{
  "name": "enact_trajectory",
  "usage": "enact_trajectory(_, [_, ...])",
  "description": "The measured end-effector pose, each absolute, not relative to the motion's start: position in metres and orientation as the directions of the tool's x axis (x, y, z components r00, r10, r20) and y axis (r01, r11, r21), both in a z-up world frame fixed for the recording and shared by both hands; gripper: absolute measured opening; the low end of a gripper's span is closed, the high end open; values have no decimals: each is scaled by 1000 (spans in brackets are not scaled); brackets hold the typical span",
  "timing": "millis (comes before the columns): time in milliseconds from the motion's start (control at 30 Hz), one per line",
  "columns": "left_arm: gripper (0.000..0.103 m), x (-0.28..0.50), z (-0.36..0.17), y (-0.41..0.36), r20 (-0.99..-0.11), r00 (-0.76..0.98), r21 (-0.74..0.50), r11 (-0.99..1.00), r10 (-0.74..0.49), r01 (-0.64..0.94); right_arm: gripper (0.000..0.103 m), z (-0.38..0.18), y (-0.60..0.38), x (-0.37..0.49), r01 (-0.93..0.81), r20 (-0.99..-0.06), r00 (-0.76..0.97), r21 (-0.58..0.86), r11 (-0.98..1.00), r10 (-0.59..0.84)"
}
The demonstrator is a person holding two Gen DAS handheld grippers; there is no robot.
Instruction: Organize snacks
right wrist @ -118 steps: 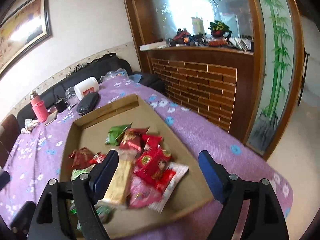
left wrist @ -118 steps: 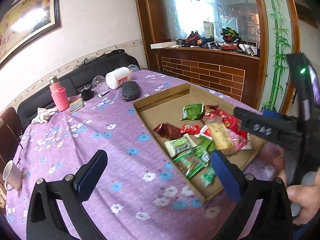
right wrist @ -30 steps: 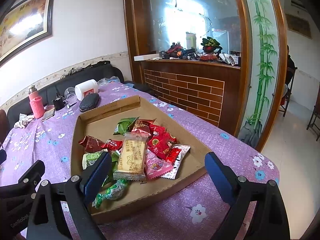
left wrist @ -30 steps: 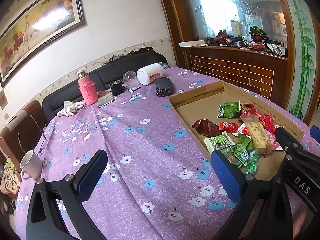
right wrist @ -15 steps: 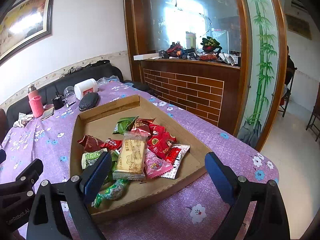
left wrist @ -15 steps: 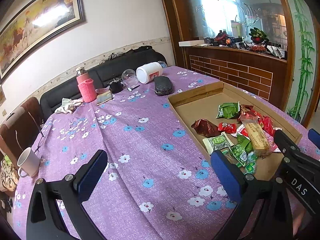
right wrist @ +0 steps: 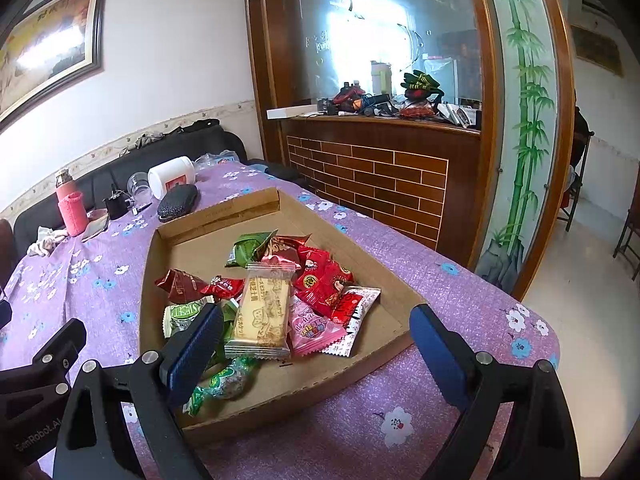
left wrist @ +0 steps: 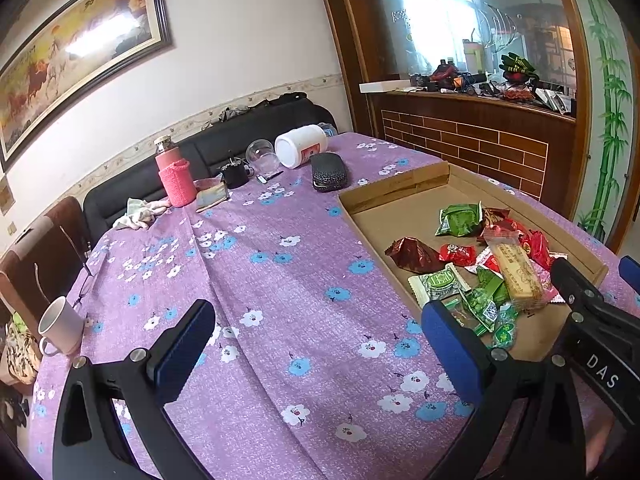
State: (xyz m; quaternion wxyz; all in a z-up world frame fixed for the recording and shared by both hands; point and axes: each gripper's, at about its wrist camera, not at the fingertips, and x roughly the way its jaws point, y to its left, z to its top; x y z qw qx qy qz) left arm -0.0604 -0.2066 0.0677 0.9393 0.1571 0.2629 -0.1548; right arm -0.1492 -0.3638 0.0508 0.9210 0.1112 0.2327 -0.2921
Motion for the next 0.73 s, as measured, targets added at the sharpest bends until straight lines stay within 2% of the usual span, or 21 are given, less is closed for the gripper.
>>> enact_trajectory(400, [103,-63,70,-208,-538,815,215,900,-213,378,96,51,-364,-148,590,-494,721,69,805,-486])
enact_trajectory(733, [103,-60,68,-205,-568,794,193,903,-217,384,96,49,-363,-147,590,-499,718,68,804,-485])
